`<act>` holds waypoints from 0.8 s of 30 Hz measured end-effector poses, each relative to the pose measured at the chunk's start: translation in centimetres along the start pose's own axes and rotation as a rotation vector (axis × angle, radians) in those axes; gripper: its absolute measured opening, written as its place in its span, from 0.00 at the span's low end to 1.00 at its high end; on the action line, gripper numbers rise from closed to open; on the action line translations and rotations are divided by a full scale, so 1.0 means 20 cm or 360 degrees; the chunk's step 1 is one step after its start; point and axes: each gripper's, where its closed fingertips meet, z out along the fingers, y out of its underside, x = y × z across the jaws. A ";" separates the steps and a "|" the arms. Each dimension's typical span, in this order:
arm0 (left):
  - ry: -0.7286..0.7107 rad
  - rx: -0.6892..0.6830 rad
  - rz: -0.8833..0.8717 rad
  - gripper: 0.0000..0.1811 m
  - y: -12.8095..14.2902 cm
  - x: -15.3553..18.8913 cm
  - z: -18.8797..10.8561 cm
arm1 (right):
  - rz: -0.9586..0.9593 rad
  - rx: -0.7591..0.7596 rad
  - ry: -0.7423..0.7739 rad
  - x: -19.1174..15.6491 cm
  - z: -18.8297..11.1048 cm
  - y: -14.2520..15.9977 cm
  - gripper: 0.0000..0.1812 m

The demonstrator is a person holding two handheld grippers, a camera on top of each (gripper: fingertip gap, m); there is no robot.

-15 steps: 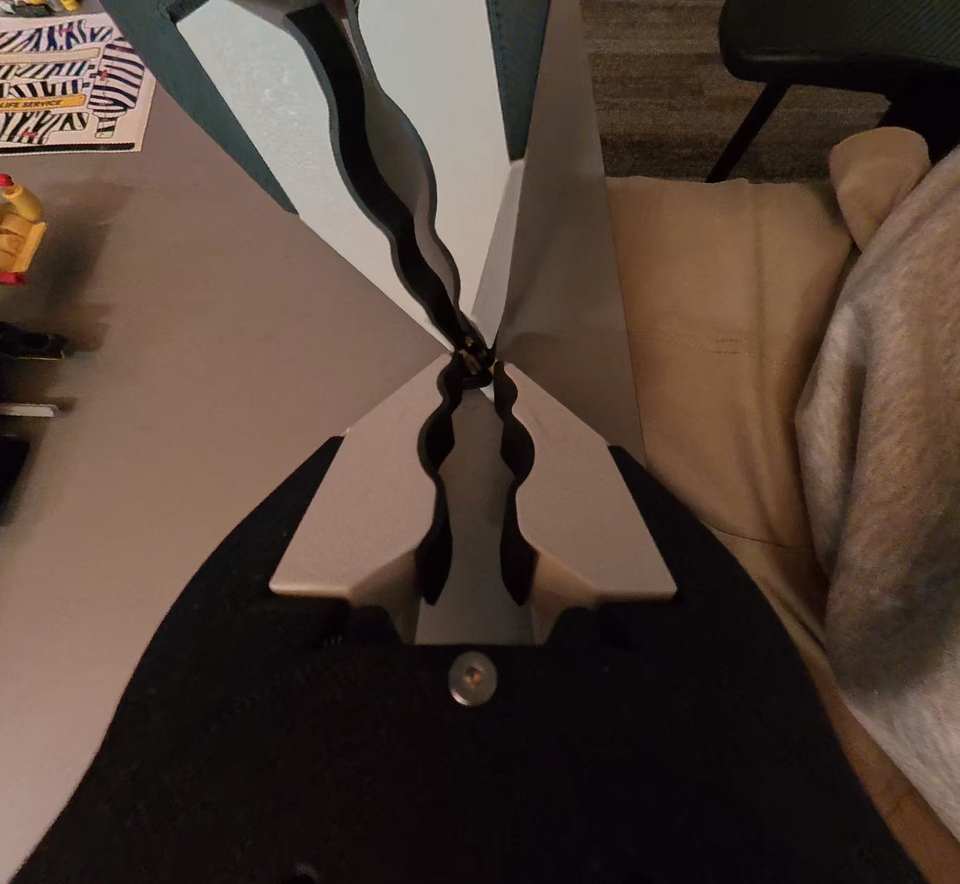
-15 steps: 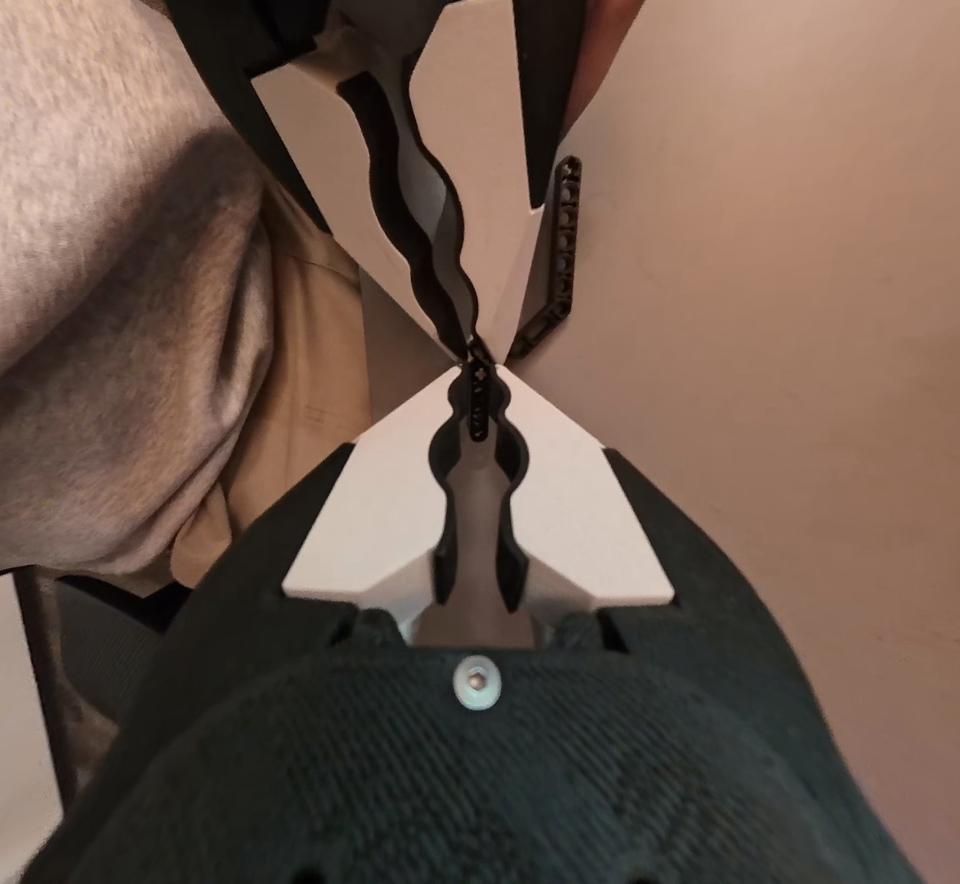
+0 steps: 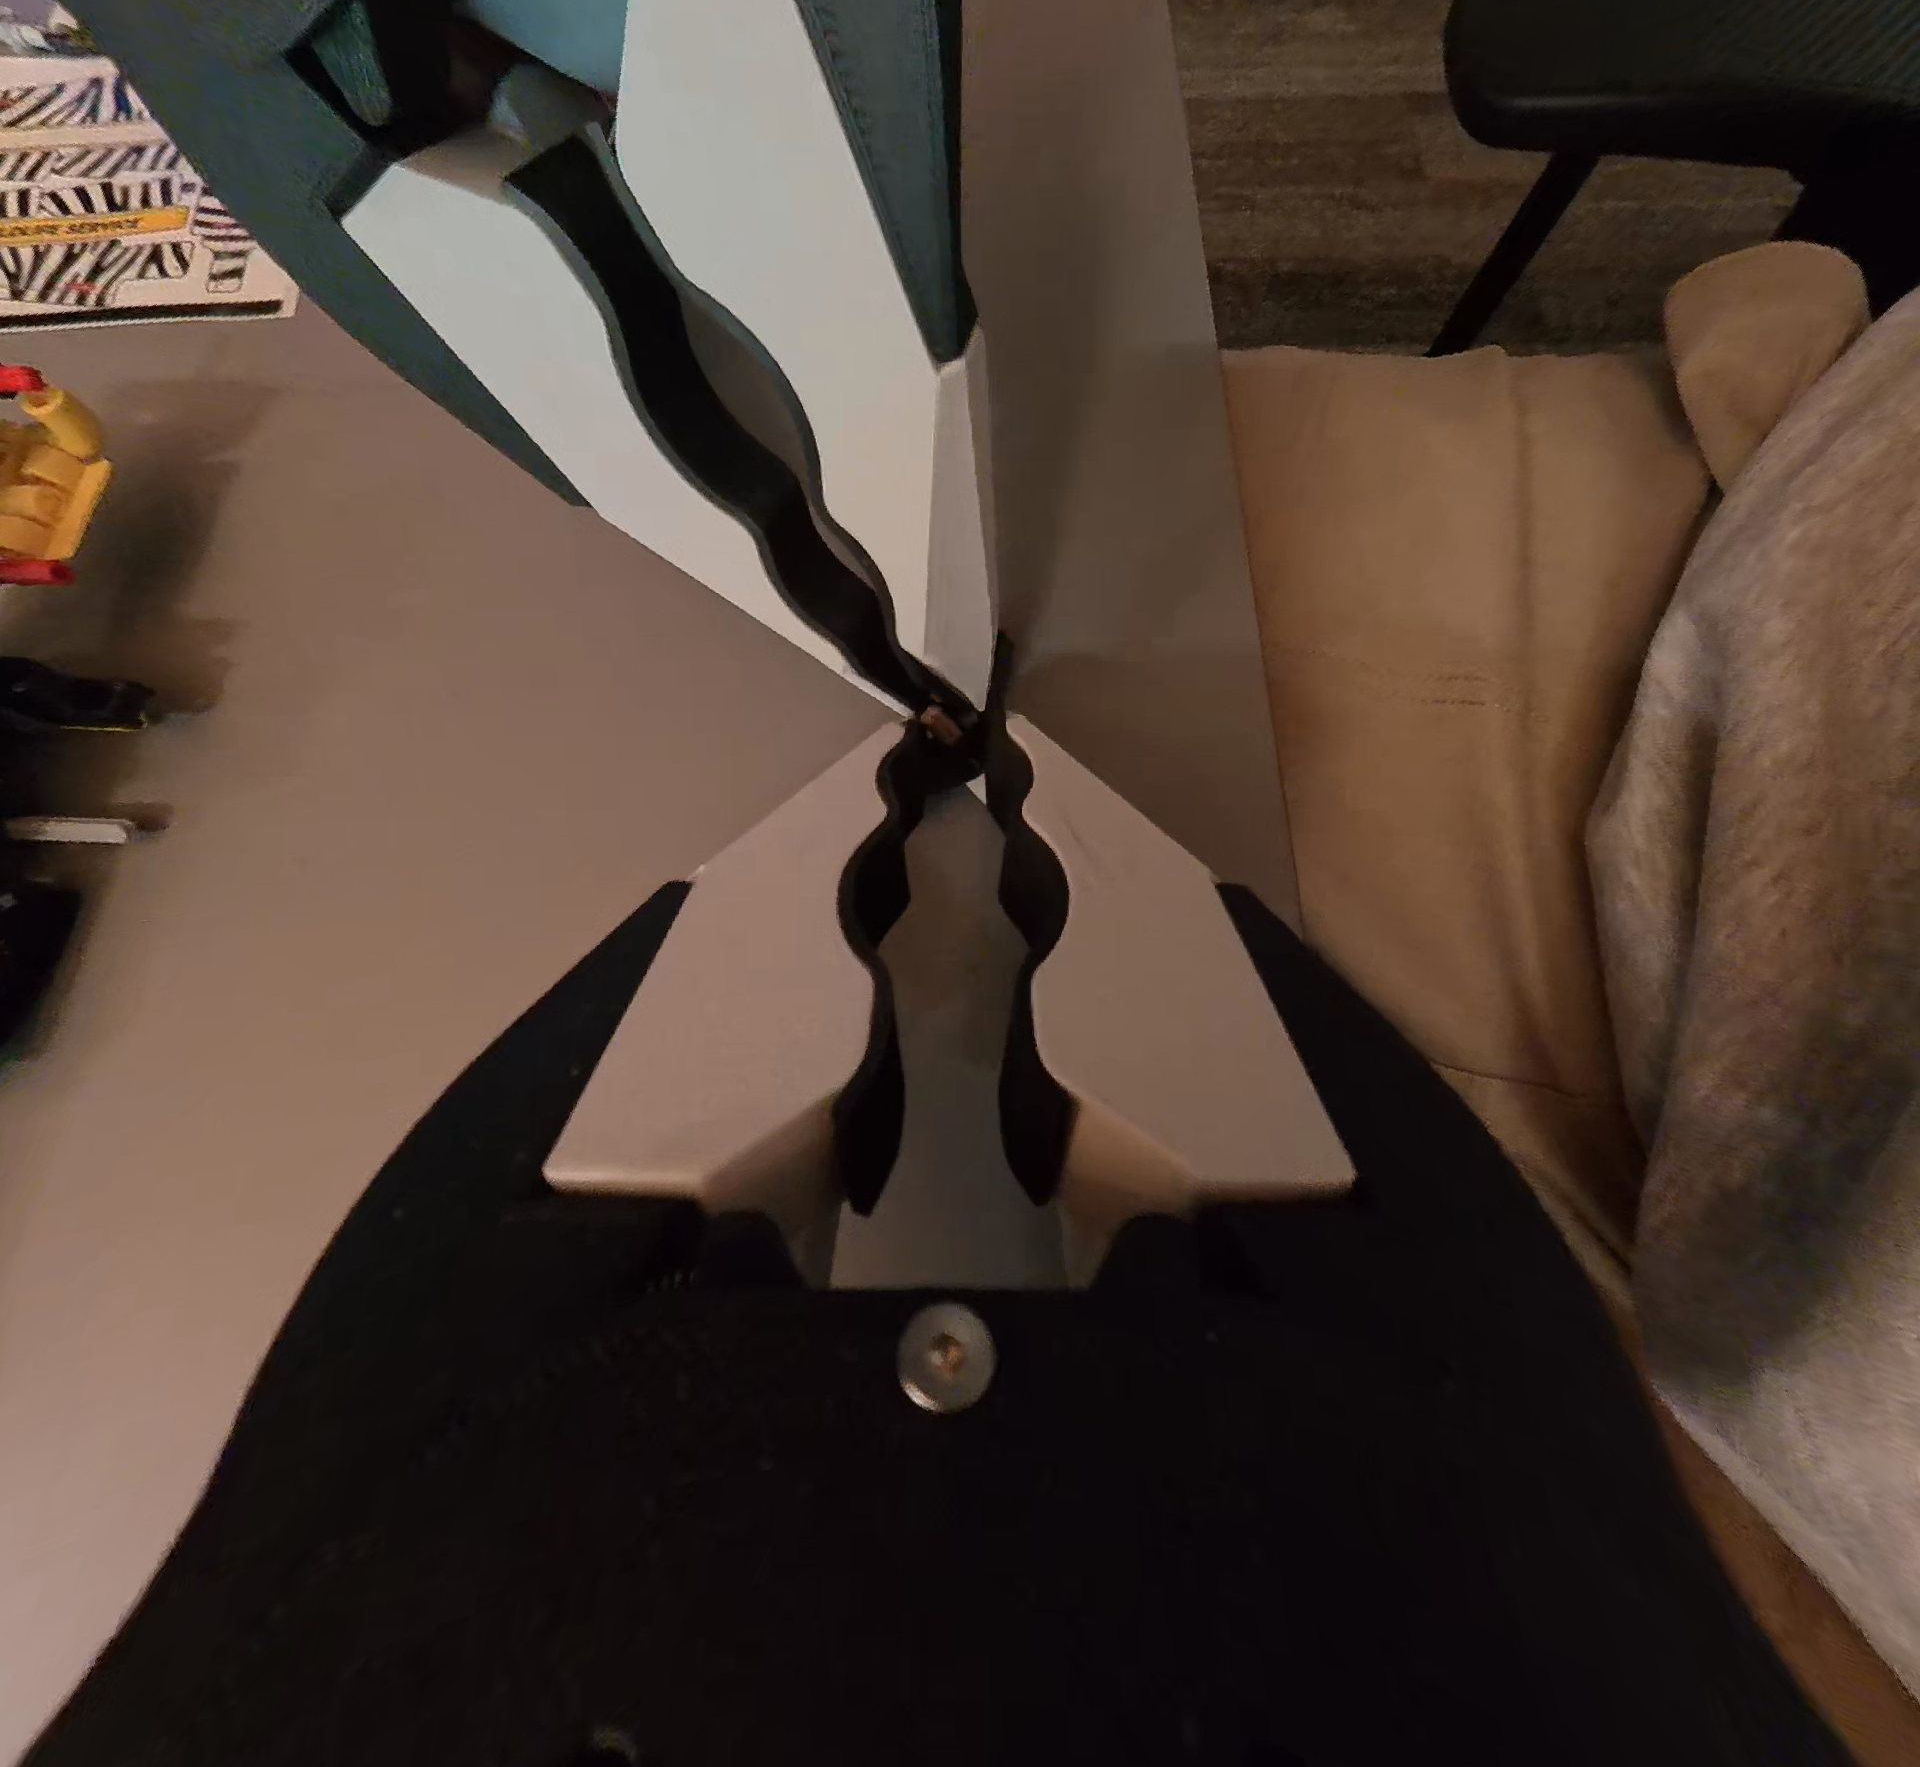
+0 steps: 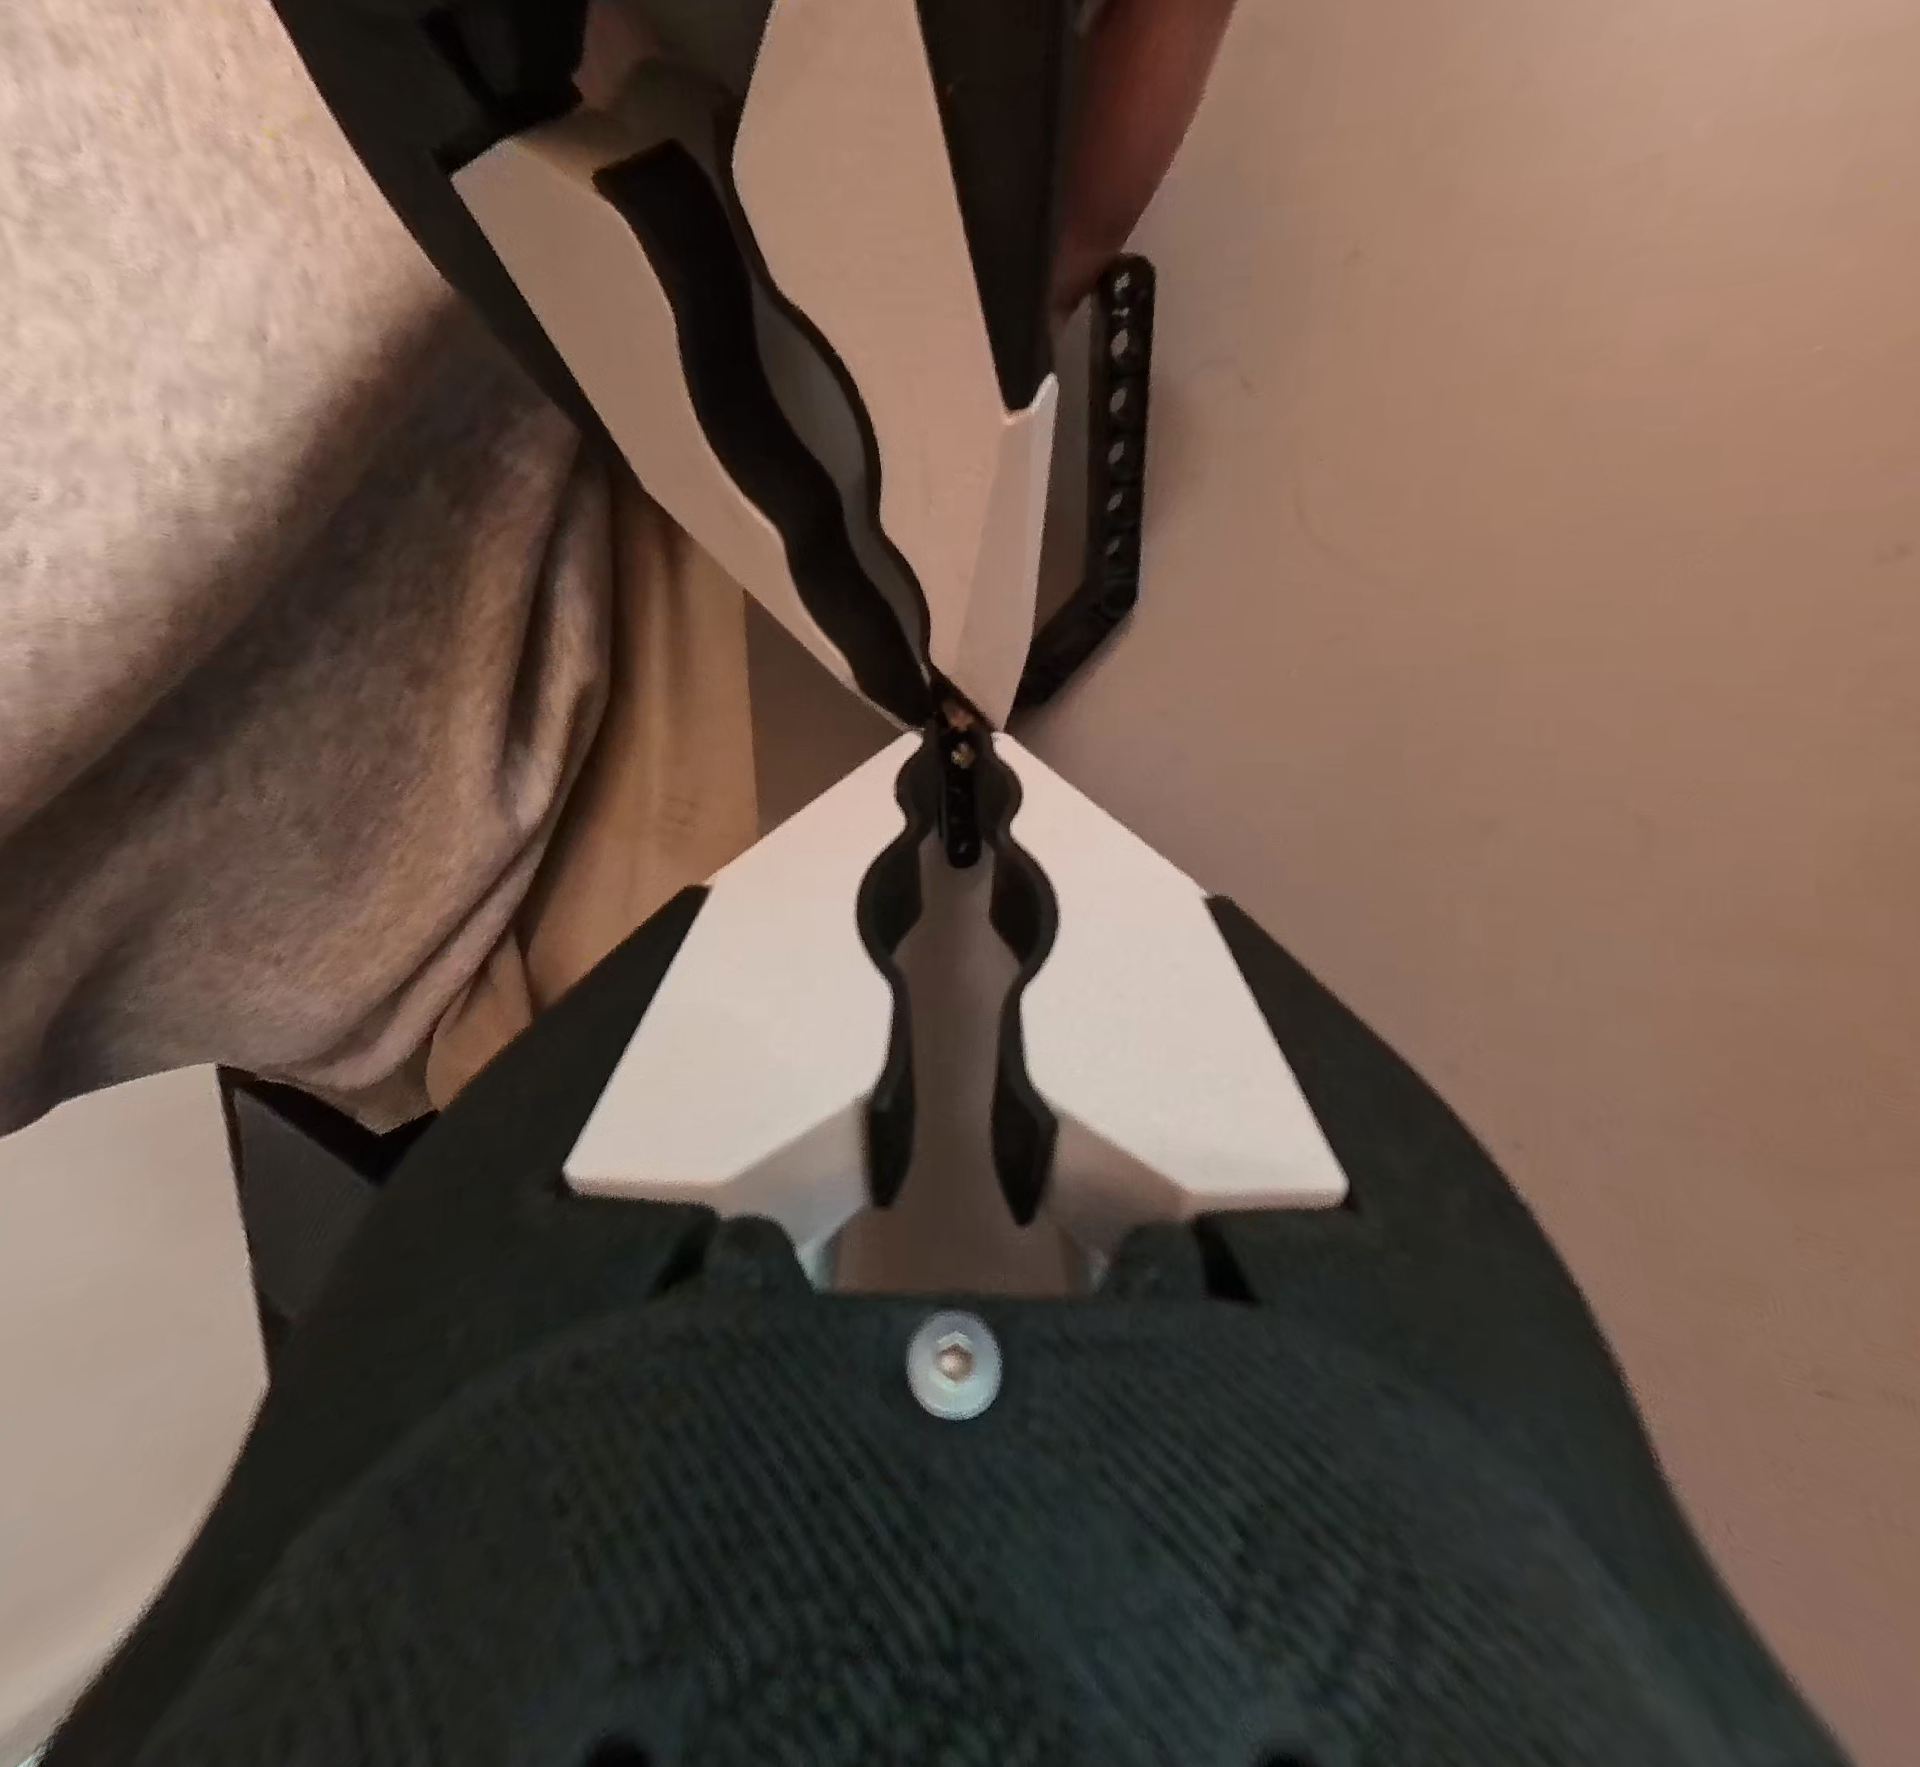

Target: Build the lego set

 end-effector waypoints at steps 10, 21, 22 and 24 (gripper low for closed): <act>-0.0101 0.0165 -0.0050 0.12 -0.07 -0.06 -0.05 | -0.0138 -0.0019 0.0504 0.04 -0.10 0.03 0.00; -0.0077 0.0015 -0.0064 0.21 0.00 -0.05 -0.01 | -0.0192 -0.0036 0.0492 -0.03 -0.08 -0.01 0.04; -0.0072 -0.0003 -0.0056 0.21 0.01 -0.04 -0.01 | -0.0191 -0.0045 0.0461 -0.03 -0.08 -0.01 0.06; -0.0054 -0.0032 -0.0044 0.21 0.02 -0.03 0.00 | -0.0191 -0.0093 0.0431 -0.01 -0.06 -0.01 0.07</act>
